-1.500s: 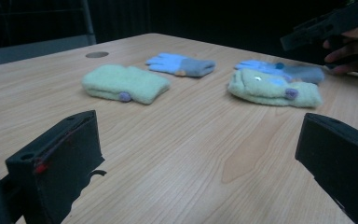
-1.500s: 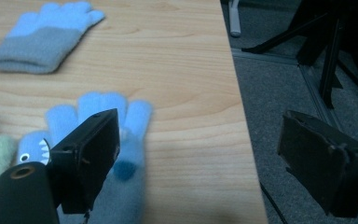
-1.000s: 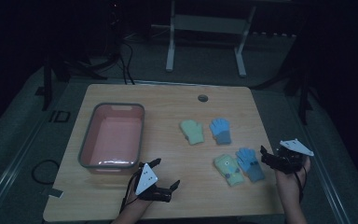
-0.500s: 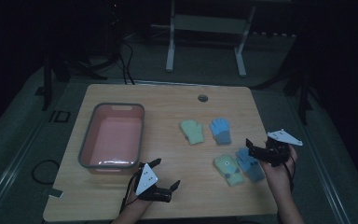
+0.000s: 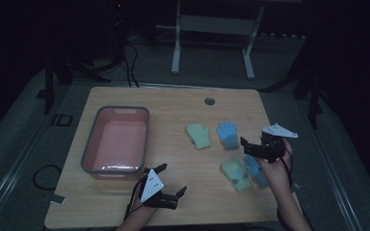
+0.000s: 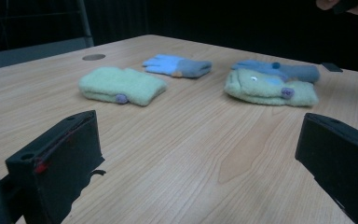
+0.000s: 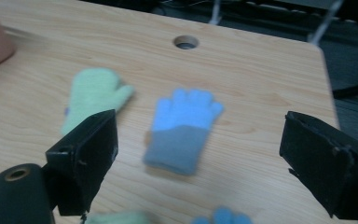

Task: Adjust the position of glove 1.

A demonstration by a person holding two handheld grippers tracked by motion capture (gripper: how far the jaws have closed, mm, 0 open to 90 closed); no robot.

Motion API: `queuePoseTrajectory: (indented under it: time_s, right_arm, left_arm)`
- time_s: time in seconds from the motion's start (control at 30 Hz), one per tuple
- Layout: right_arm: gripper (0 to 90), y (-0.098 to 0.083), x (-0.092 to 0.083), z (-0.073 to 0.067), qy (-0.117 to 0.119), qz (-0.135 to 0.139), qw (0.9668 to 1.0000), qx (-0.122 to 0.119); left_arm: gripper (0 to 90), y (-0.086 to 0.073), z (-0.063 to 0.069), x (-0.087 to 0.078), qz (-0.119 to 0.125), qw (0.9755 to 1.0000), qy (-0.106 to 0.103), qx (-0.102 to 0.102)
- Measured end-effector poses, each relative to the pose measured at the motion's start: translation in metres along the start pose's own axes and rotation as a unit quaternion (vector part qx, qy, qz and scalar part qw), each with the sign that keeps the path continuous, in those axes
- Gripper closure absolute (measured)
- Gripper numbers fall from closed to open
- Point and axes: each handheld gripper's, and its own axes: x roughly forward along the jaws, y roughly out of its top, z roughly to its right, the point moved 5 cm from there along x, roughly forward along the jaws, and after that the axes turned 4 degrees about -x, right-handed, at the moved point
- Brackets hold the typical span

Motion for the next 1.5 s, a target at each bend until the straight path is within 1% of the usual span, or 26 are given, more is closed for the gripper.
queuePoseTrajectory:
  time_s: [0.1, 0.13, 0.23, 0.27, 0.33, 0.4, 0.57, 0.6, 0.7, 0.73, 0.8, 0.87, 0.9, 0.97, 1.1, 1.23, 1.33, 1.37, 1.47, 1.5]
  right_arm:
    - [13.8, 0.003, 0.007, -0.005, 0.006, 0.003, 0.9999, -0.013]
    - [14.1, 0.004, 0.009, -0.006, 0.007, 0.002, 0.9999, -0.012]
    - [14.3, 0.006, 0.018, -0.011, 0.020, -0.007, 0.9997, -0.014]
    - [14.3, 0.006, 0.018, -0.011, 0.020, -0.007, 0.9997, -0.014]
    - [15.1, 0.009, 0.027, -0.018, 0.035, -0.017, 0.9991, -0.018]
    - [16.5, 0.010, 0.032, -0.023, 0.044, -0.022, 0.9986, -0.021]
    - [24.2, 0.016, 0.046, -0.036, 0.054, -0.016, 0.9977, -0.036]
    - [25.6, 0.017, 0.049, -0.039, 0.059, -0.016, 0.9975, -0.036]
    - [26.4, 0.019, 0.055, -0.043, 0.064, -0.019, 0.9970, -0.037]
    - [28.4, 0.021, 0.063, -0.049, 0.072, -0.026, 0.9963, -0.041]
    - [30.0, 0.022, 0.070, -0.054, 0.080, -0.029, 0.9954, -0.042]
    - [32.2, 0.022, 0.076, -0.058, 0.087, -0.035, 0.9947, -0.042]
    - [32.7, 0.022, 0.081, -0.061, 0.097, -0.038, 0.9938, -0.040]
    - [36.2, 0.021, 0.087, -0.065, 0.103, -0.047, 0.9927, -0.041]
    - [38.9, 0.022, 0.098, -0.072, 0.102, -0.051, 0.9922, -0.050]
    - [43.3, 0.025, 0.108, -0.077, 0.106, -0.053, 0.9916, -0.050]
    - [45.9, 0.025, 0.117, -0.083, 0.115, -0.062, 0.9898, -0.056]
    - [48.3, 0.025, 0.120, -0.084, 0.117, -0.065, 0.9893, -0.058]
    - [48.4, 0.023, 0.132, -0.090, 0.121, -0.087, 0.9864, -0.070]
    - [49.1, 0.023, 0.135, -0.092, 0.123, -0.091, 0.9858, -0.070]
  left_arm:
    - [0.5, 0.000, 0.000, 0.000, 0.000, 1.0000, 0.000, 0.001]
    - [0.5, 0.000, 0.000, 0.000, -0.001, 1.0000, -0.001, 0.002]
    - [0.5, 0.000, 0.000, 0.000, -0.001, 1.0000, -0.001, 0.001]
    - [0.5, 0.000, 0.000, 0.000, -0.001, 1.0000, -0.001, 0.001]
    - [0.5, 0.000, 0.000, 0.000, -0.001, 1.0000, -0.002, 0.000]
    - [0.5, 0.000, 0.000, 0.000, -0.002, 1.0000, -0.002, -0.001]
    - [0.5, 0.000, 0.000, 0.000, 0.000, 1.0000, -0.003, -0.001]
    - [0.5, 0.000, 0.000, 0.000, 0.000, 1.0000, -0.003, -0.001]
    - [0.5, 0.000, 0.000, 0.000, 0.000, 1.0000, -0.003, 0.000]
    - [0.5, 0.000, 0.000, 0.000, 0.001, 1.0000, -0.006, -0.001]
    - [0.5, 0.000, 0.001, 0.000, 0.003, 0.9999, -0.014, -0.006]
    - [0.5, 0.000, 0.002, 0.000, 0.003, 0.9999, -0.012, -0.003]
    - [0.5, 0.000, 0.002, 0.000, 0.003, 0.9999, -0.013, -0.002]
    - [0.5, 0.000, 0.002, 0.000, 0.002, 0.9999, -0.013, -0.002]
    - [0.5, 0.000, 0.002, 0.000, 0.002, 0.9999, -0.012, -0.001]
    - [0.5, 0.000, 0.002, 0.000, 0.002, 0.9999, -0.012, 0.001]
    - [0.5, 0.000, 0.002, 0.000, 0.002, 0.9999, -0.012, 0.000]
    - [0.5, 0.000, 0.002, 0.000, 0.002, 0.9999, -0.013, 0.001]
    - [0.5, 0.000, 0.002, 0.000, 0.002, 0.9999, -0.013, 0.001]
    - [0.5, 0.000, 0.002, 0.000, 0.002, 0.9999, -0.013, 0.001]
